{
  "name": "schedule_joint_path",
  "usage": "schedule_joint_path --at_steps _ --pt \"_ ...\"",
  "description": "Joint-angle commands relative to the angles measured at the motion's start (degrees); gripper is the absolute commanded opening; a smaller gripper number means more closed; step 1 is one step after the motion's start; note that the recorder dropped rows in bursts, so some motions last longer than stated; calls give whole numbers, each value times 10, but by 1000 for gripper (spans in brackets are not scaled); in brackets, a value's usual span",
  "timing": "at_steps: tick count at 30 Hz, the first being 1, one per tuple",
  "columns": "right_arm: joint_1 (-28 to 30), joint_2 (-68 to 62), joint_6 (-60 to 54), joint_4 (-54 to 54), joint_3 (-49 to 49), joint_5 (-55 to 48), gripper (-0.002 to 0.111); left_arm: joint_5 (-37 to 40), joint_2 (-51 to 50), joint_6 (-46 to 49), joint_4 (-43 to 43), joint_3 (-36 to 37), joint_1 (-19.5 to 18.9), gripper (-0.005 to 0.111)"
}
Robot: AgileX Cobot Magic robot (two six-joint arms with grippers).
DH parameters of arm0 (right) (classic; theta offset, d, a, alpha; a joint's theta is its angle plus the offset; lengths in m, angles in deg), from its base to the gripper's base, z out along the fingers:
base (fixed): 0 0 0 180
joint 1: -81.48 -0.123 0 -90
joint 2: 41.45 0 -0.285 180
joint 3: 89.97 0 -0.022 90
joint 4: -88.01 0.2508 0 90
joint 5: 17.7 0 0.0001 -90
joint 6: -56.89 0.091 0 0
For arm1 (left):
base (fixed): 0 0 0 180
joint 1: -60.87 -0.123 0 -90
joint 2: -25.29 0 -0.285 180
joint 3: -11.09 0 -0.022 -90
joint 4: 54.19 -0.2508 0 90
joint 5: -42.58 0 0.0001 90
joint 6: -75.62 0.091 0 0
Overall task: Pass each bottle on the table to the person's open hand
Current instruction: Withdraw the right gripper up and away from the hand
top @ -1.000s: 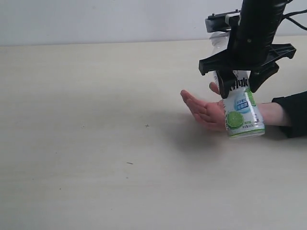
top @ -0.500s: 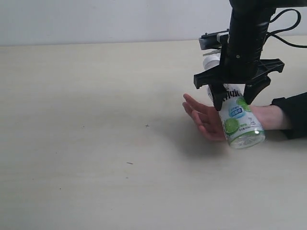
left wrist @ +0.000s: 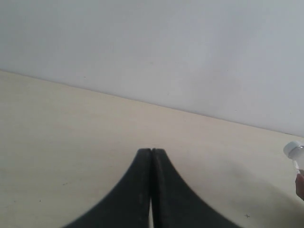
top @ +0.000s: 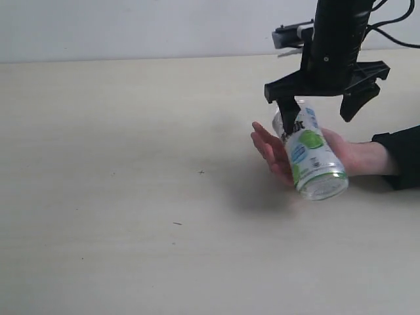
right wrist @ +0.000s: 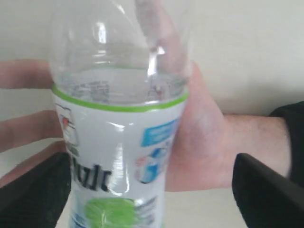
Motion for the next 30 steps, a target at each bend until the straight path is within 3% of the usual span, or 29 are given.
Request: schedule_joint_path --at_steps 1,9,12,15,17,22,24,30 --pt "-3 36 2 4 -26 0 87 3 4 0 -2 2 -1 0" --pt "-3 112 -35 4 -34 0 82 3 4 0 -2 2 -1 0" --pt "-3 157 -86 34 -20 0 51 3 4 0 -2 2 -1 0" --pt "-3 230 -109 66 24 41 4 3 4 0 -2 2 -1 0" --pt "-3 293 -112 75 78 97 2 3 4 0 -2 2 -1 0" --pt "-3 514 -112 74 357 271 0 3 4 0 -2 2 -1 0" --pt "-3 562 -112 70 421 289 0 3 4 0 -2 2 -1 0" --pt "-3 633 -112 74 453 289 0 3 4 0 -2 2 -1 0"
